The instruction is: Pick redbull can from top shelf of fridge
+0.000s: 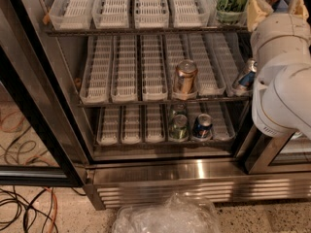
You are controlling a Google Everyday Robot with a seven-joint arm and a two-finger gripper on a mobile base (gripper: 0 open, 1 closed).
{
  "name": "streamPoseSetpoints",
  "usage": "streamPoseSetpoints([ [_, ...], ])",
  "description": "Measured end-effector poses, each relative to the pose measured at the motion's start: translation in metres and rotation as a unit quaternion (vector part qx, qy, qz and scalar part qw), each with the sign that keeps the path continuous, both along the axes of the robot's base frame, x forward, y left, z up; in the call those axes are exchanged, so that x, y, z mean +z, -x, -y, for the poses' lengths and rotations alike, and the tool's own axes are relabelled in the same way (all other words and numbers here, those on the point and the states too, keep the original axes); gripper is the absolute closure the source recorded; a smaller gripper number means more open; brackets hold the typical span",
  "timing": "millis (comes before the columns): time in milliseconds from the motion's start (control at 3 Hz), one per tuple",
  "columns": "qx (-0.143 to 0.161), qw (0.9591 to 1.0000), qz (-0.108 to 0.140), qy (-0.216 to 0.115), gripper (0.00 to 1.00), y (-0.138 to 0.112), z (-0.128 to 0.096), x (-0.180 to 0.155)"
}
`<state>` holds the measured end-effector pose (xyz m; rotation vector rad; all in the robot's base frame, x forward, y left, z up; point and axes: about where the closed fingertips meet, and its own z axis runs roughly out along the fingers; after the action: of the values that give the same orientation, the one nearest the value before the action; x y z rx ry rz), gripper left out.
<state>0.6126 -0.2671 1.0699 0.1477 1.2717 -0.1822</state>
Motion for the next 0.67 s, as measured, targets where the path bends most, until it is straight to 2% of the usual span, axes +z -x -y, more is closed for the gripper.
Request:
streamPoseSetpoints([
  [667, 0.013, 0.9999, 0.006, 0.001, 0.39, -0.0077, -0.0088, 0.0044],
])
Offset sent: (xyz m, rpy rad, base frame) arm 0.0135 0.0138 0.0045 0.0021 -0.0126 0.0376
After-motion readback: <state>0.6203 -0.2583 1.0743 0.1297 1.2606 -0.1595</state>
